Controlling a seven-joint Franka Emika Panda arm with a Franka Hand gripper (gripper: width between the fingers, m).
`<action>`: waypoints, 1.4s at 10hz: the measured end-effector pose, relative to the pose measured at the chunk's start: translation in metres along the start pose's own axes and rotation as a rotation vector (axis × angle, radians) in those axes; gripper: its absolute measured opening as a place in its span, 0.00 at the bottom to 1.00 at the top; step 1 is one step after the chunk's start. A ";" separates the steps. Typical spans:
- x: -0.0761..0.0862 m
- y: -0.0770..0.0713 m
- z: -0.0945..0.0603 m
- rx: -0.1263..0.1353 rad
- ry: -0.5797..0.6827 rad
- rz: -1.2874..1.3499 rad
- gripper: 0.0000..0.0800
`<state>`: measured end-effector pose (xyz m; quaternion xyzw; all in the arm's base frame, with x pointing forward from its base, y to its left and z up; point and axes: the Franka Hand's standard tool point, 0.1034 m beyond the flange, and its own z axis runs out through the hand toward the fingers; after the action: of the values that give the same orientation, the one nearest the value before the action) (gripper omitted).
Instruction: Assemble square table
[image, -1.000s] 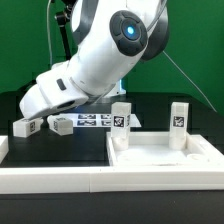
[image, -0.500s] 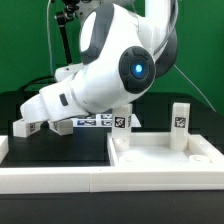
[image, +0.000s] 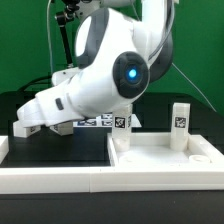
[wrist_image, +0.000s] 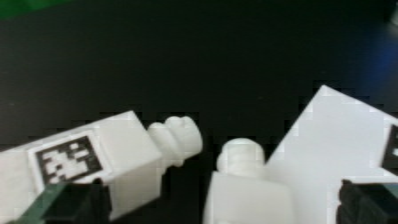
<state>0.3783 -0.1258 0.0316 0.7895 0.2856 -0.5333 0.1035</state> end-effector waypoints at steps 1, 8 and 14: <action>0.000 0.000 -0.001 -0.001 0.000 0.000 0.81; 0.003 0.006 -0.009 -0.037 0.178 0.001 0.81; 0.011 -0.003 -0.008 -0.040 0.179 0.040 0.81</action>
Offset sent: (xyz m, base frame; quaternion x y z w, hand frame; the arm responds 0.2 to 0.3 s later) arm 0.0150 0.0059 0.0134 -0.0084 -0.0288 0.0290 0.9991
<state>0.3862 -0.1155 0.0252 0.8372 0.2887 -0.4527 0.1040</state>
